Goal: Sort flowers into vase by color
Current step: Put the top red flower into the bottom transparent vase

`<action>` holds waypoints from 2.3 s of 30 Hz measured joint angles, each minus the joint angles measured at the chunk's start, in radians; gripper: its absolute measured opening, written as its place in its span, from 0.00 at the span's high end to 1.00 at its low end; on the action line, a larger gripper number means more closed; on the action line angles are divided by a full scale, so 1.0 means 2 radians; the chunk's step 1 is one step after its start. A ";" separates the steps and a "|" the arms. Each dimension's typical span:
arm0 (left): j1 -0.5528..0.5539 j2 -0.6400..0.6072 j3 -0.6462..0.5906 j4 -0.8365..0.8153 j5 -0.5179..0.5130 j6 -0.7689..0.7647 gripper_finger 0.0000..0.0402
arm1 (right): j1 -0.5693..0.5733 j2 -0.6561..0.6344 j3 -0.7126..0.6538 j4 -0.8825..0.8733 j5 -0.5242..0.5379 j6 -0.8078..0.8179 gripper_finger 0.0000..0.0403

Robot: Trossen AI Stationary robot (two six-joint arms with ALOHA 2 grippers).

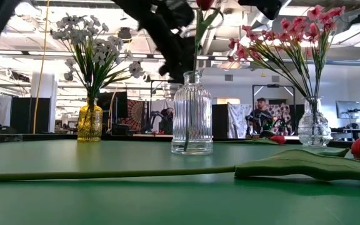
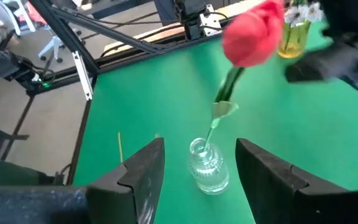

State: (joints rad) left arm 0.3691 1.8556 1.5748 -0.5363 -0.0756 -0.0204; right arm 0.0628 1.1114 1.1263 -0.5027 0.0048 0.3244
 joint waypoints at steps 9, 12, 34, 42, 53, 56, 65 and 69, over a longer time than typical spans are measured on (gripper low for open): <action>0.037 0.116 0.102 -0.017 0.020 0.016 0.65 | 0.005 0.000 0.000 -0.001 0.000 0.081 0.45; 0.048 0.135 0.105 -0.005 0.042 0.041 0.65 | 0.013 0.000 0.000 -0.001 0.000 0.099 0.45; 0.080 0.203 0.105 -0.007 0.095 0.109 0.65 | 0.026 0.001 0.000 0.014 0.041 0.118 0.45; 0.094 0.226 0.106 -0.027 0.151 0.127 0.65 | 0.025 0.001 0.000 0.019 0.042 0.118 0.45; 0.083 0.227 0.112 -0.031 0.102 0.141 0.65 | 0.026 0.001 0.000 0.025 0.042 0.130 0.45; 0.079 0.225 0.112 -0.047 0.085 0.155 0.65 | 0.028 0.001 0.000 0.025 0.042 0.131 0.45; 0.075 0.227 0.113 -0.059 0.074 0.175 0.72 | 0.028 0.001 0.000 0.037 0.042 0.127 0.45; 0.073 0.227 0.116 -0.067 0.070 0.197 0.78 | 0.028 0.001 0.000 0.037 0.042 0.126 0.45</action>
State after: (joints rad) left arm 0.5156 2.3104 1.8073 -0.6707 0.0653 0.3737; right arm 0.1192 1.1137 1.1263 -0.4297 0.0887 0.5765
